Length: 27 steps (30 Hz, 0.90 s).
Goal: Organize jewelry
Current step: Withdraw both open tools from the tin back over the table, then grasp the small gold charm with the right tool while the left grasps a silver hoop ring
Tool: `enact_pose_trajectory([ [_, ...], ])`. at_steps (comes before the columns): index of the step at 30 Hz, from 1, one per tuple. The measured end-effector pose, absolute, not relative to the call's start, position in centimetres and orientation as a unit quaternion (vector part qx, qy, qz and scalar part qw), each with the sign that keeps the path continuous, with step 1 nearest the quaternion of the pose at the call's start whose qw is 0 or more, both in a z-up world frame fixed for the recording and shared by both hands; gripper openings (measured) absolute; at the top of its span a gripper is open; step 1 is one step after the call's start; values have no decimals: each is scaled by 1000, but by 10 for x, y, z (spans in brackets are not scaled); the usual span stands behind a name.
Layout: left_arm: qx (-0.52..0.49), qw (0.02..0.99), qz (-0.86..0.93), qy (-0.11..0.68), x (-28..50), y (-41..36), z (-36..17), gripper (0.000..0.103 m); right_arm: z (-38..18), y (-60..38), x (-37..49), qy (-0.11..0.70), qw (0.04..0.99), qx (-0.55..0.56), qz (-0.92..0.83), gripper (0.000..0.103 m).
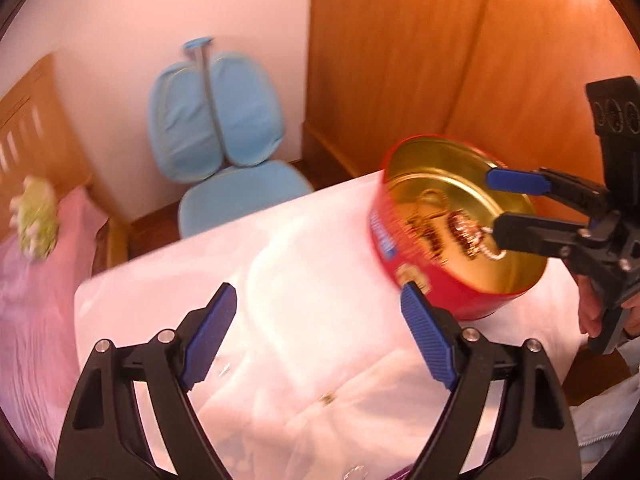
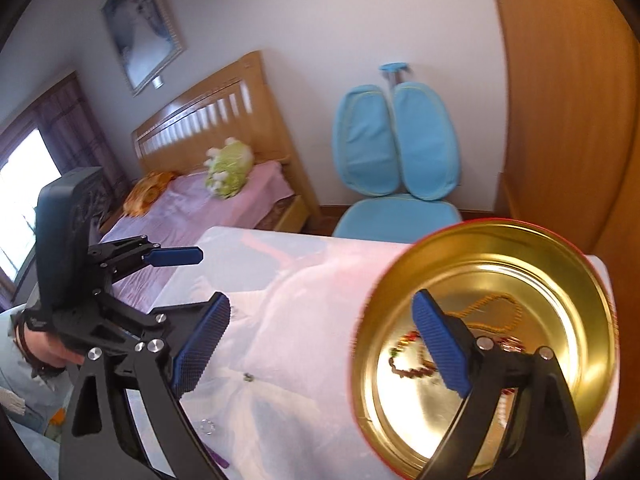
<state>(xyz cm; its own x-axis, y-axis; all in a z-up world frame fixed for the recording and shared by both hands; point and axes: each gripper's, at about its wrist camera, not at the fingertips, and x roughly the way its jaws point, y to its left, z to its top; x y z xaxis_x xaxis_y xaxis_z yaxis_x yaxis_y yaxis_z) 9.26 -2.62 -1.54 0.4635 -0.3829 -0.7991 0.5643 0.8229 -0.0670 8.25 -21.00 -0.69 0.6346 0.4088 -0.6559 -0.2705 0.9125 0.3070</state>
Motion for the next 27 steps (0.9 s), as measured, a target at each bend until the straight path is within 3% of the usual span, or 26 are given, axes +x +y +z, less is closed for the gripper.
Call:
enact_pose_trajectory([
  [8,67,851,-227,469,89,42,-52,82,-30,-144,98,419,869,45,258,93],
  [23,96,831,-258,482,111,55,-131,82,-137,-89,94,516,805,-31,292,92],
  [24,96,831,-261,482,114,54,-135,82,-141,-89,92,516,804,-36,294,91],
  [26,97,830,-265,481,119,52,-140,82,-148,-86,89,515,803,-50,295,73],
  [27,97,831,-266,478,121,51,-142,82,-151,-84,88,516,802,-56,295,71],
])
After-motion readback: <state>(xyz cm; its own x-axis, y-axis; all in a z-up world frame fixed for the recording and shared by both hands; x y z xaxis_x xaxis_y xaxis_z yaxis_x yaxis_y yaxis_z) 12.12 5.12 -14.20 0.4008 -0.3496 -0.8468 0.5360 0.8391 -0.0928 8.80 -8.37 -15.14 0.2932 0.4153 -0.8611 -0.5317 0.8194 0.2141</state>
